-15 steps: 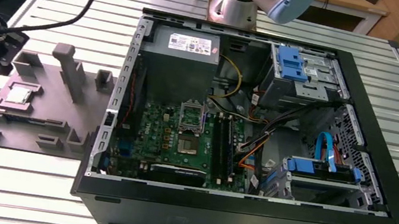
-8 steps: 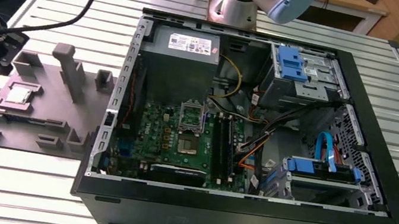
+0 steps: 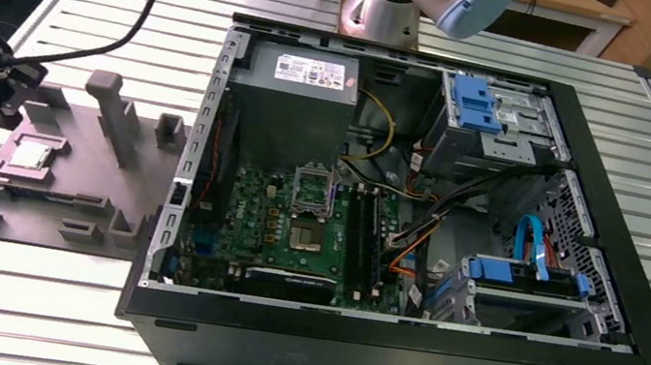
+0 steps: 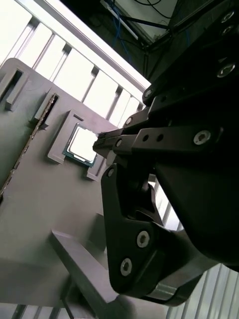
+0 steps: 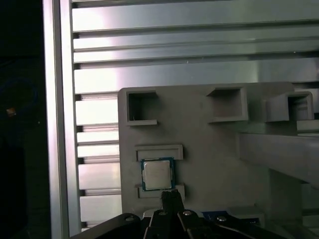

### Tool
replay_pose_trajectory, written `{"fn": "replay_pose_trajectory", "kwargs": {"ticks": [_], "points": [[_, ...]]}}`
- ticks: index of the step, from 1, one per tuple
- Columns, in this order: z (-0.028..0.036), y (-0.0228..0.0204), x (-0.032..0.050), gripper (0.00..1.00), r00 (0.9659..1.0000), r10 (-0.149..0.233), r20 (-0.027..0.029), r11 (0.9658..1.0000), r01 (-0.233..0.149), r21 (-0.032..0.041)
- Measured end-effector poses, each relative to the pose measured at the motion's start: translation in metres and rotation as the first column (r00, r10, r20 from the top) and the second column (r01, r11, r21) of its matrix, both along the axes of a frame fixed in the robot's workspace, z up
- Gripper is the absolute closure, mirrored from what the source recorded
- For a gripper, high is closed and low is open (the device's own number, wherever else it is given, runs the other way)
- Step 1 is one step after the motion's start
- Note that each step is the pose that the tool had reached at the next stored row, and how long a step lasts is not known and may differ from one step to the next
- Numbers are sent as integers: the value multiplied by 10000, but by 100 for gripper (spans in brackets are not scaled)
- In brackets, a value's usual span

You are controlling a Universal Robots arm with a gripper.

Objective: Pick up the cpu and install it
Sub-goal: 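Reach for the cpu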

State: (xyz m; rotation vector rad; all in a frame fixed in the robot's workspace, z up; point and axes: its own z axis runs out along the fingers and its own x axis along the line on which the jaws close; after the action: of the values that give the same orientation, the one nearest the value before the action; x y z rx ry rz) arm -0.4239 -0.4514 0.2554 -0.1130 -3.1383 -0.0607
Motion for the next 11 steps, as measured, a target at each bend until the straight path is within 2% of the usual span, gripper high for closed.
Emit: {"fn": "replay_pose_trajectory", "kwargs": {"ticks": [3,6,7,9,10,11], "points": [[-54,0,-22,89,10000,1,15,10000,-1,1],[-91,0,-36,89,10000,3,91,10000,-3,-3],[-99,0,-38,89,9999,4,151,10000,-4,-1],[-110,0,-47,89,9995,6,316,10000,-6,3],[-119,0,-51,89,9993,6,373,10000,-6,3],[-132,0,-55,89,9992,7,406,10000,-7,3]]}}
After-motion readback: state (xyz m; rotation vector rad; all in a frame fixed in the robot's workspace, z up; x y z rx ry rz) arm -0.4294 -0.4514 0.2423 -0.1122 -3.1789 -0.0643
